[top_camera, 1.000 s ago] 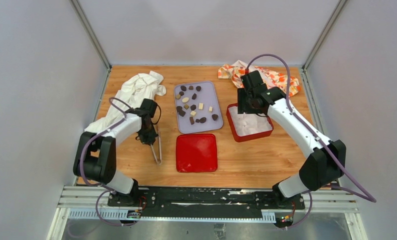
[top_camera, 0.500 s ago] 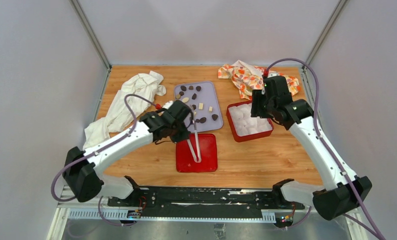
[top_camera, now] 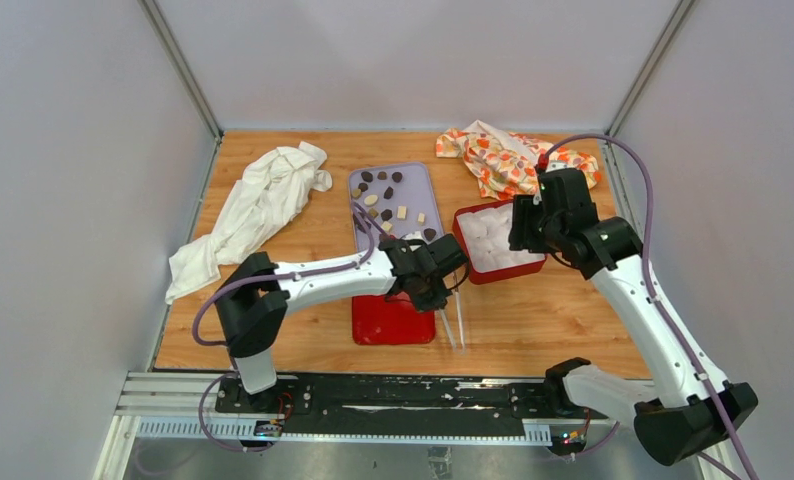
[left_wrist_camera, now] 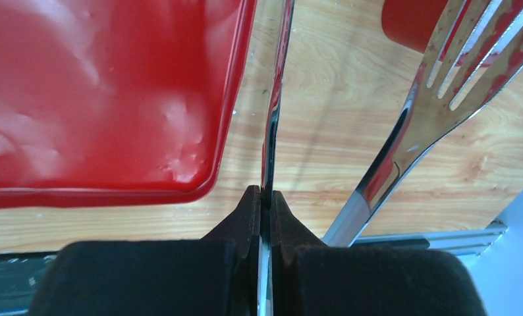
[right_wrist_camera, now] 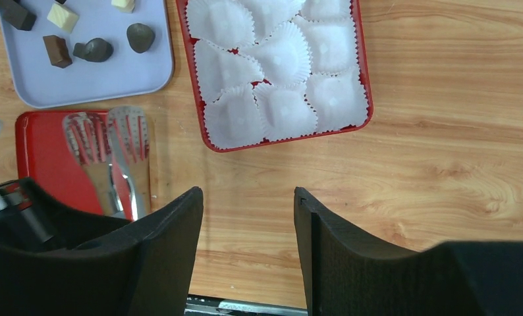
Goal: Pack the chocolate
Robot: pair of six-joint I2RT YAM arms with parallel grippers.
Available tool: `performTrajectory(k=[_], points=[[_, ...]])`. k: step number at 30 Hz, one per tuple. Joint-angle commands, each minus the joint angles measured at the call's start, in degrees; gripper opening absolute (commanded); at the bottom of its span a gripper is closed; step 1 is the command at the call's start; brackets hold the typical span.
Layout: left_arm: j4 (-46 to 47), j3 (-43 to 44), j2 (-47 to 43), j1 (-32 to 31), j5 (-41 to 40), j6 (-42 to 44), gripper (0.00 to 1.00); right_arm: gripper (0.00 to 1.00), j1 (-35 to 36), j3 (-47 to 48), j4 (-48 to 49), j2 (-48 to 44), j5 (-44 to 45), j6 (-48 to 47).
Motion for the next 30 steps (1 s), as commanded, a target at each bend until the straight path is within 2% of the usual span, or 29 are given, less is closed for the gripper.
performTrajectory(k=[1,7,13,18,20,21,22,26,30], points=[[6.5,-0.6,2.8,-1.5,-0.2,-5.7,0.0,0.57,-0.8,-0.2,-3.1,-2.5,0.2,-0.9],[13.5,-1.6,5.8,-2.2,1.0,-6.6,0.0,0.58,-0.8,-1.1,-4.7,-4.2,0.5,-1.8],[12.2,0.6,8.9,-2.3,1.4,-6.2,0.01,0.58,-0.8,-2.1,-5.5,-5.4,0.5,-2.1],[6.6,3.7,10.5,-2.3,1.0,-5.4,0.23,0.58,-0.8,-3.4,-5.5,-6.5,0.2,-1.9],[7.7,3.8,11.0,-2.4,1.7,-4.7,0.45,0.58,-0.8,-3.9,-5.6,-6.8,0.2,-1.9],[8.1,4.2,11.3,-2.4,2.2,-4.1,0.54,0.58,-0.8,-4.1,-5.6,-6.8,0.2,-1.7],[8.2,4.7,11.7,-2.3,2.6,-3.4,0.58,0.58,-0.8,-4.3,-5.5,-6.8,0.1,-1.6],[8.0,6.1,11.6,-2.3,2.3,-1.2,0.6,0.58,-0.8,-4.3,-5.5,-6.8,-0.2,-1.1],[6.1,7.1,7.0,-2.2,-0.9,2.3,0.6,0.58,-0.8,-4.7,-5.8,-7.5,-0.6,-1.1]])
